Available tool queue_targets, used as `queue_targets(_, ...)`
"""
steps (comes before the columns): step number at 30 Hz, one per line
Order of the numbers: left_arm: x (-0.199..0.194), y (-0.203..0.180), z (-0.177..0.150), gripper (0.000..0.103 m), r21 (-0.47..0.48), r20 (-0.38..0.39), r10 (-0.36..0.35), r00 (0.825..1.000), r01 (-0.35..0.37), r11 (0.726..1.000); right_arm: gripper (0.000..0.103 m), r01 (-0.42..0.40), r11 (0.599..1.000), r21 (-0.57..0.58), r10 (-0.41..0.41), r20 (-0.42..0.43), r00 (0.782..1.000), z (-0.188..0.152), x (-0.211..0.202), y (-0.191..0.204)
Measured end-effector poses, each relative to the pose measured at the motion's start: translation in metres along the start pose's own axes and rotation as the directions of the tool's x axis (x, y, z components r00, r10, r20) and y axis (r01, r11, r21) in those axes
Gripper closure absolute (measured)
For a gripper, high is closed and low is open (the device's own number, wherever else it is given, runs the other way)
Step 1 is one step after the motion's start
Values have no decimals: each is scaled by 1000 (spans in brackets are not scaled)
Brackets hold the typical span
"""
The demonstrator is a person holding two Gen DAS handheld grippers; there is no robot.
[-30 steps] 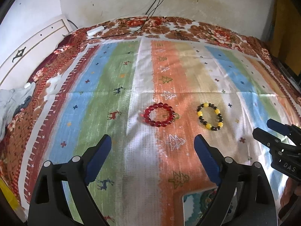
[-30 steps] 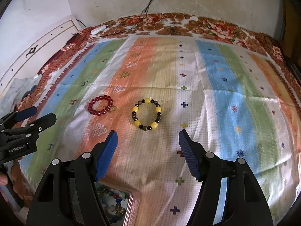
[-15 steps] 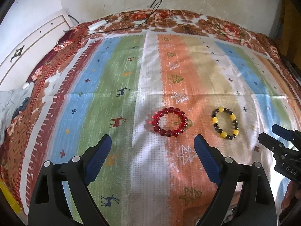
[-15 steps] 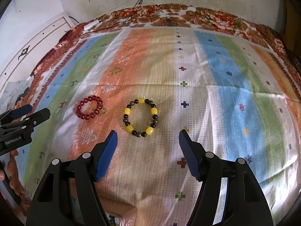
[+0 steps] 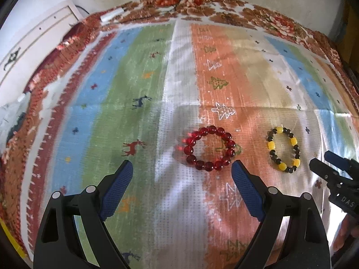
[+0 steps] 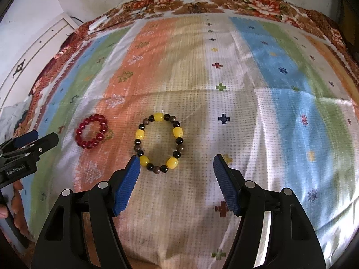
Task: Organize jewelry
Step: 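Move both open grippers toward the red and yellow-black bracelets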
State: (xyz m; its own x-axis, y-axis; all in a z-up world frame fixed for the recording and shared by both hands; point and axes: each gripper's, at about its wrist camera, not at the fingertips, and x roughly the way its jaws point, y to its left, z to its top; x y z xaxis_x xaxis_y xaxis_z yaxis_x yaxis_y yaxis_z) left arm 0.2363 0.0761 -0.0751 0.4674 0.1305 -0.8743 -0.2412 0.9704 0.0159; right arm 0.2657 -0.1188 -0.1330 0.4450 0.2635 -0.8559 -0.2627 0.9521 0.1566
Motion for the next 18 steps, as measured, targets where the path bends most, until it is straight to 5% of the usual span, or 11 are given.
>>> queue_targets(4,16,1,3,15,6,-19,39,999,-39,999,36,5,1000,2,-5,-15,1000,4,11,-1)
queue_targets(18,50,-5,11,18,24,-68,11,998,-10,1000,36,33,999,-35,-35,-56,998,19,41,-1)
